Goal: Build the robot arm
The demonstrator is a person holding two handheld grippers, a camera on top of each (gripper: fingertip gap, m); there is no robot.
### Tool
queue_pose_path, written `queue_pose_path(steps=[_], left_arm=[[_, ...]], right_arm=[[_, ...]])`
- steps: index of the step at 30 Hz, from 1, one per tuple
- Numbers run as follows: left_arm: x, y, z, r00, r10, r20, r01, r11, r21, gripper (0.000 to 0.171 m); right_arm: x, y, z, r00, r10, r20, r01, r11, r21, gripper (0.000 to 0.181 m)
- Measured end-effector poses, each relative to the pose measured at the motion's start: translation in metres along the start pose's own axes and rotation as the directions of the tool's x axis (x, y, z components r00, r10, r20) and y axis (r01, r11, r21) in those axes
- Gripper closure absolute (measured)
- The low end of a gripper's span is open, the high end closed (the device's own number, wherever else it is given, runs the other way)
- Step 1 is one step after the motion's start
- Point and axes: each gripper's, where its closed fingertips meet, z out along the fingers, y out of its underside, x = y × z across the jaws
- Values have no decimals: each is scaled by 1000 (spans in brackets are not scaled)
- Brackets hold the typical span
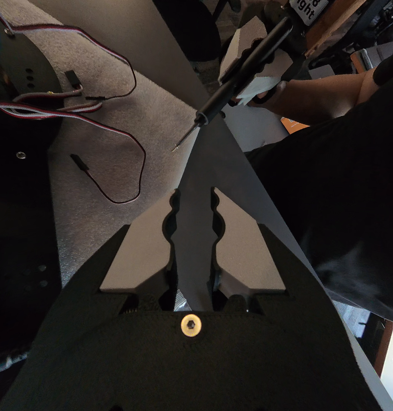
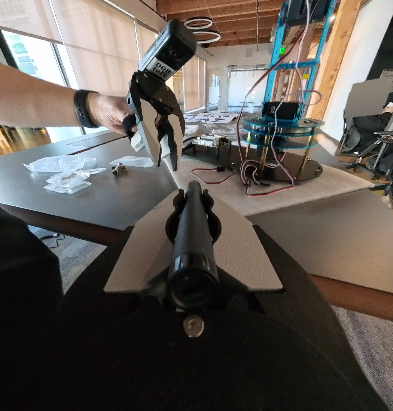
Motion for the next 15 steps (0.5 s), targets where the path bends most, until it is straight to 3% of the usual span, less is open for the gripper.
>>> queue_pose_path(steps=[7, 15], left_arm=[[10, -9, -32, 997, 27, 79, -35, 993, 110, 146], [22, 23, -101, 978, -41, 203, -22, 954, 300, 147]], right_arm=[[-6, -49, 15, 999, 18, 44, -18, 1000, 2, 165], [-38, -103, 77, 989, -112, 94, 133, 955, -265, 164]])
